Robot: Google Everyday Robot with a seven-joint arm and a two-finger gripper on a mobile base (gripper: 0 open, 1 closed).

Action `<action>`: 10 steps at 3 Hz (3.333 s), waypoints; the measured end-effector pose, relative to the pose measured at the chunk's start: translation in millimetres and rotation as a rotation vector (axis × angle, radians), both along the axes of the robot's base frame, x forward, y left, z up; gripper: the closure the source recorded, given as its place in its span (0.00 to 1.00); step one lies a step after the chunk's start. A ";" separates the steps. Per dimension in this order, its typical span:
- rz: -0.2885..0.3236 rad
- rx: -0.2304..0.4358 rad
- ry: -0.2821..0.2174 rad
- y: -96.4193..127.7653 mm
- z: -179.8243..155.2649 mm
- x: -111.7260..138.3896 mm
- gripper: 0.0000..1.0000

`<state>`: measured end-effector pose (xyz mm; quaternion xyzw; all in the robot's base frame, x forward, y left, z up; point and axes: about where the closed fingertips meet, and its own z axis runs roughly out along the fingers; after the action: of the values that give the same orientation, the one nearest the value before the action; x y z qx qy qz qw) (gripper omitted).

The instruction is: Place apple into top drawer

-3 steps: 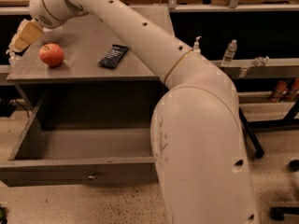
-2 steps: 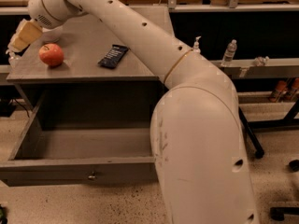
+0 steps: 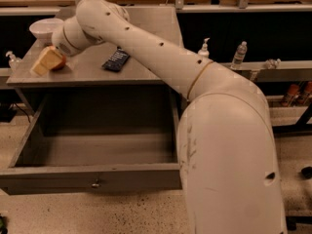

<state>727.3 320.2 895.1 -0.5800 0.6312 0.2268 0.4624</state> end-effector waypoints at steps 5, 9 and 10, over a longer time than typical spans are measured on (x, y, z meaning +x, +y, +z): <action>-0.064 0.074 0.088 21.9 -61.0 26.3 0.09; 0.003 0.082 0.117 34.2 -57.4 14.4 0.99; 0.108 0.062 0.101 45.6 -4.5 -2.4 1.00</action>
Offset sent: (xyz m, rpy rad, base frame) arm 0.0071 -0.0258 -0.0924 0.0167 0.1636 -0.1350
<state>724.9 365.7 890.6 -0.5864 0.6141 0.2998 0.4349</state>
